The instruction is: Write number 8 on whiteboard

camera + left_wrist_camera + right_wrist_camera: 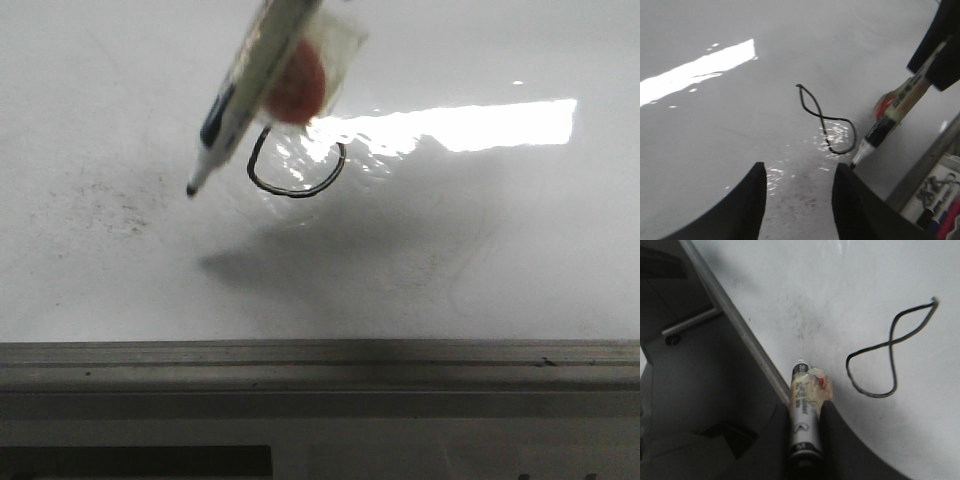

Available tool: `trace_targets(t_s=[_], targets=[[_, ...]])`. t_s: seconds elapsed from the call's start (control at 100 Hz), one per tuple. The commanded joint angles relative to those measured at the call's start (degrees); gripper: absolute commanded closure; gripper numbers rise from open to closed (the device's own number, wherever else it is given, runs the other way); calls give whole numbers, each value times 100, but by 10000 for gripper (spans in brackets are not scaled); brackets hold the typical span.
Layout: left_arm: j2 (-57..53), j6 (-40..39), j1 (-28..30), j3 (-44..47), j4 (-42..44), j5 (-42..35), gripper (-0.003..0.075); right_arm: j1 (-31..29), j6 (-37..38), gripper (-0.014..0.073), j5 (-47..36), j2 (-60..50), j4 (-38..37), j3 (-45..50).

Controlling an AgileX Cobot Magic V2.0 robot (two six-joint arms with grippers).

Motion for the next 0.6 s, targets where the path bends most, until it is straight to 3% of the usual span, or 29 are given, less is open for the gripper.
trace_targets(t_s=[0.0, 0.17, 0.59], targets=[[464, 42, -497, -137, 387, -659, 435, 93, 95, 645, -180, 32, -45, -167], [1511, 42, -1178, -137, 814, -1303, 435, 93, 367, 645, -190, 2, -45, -167], [3498, 90, -1006, -520, 814, -2932, 435, 93, 1060, 646, 137, -35, 144, -167]])
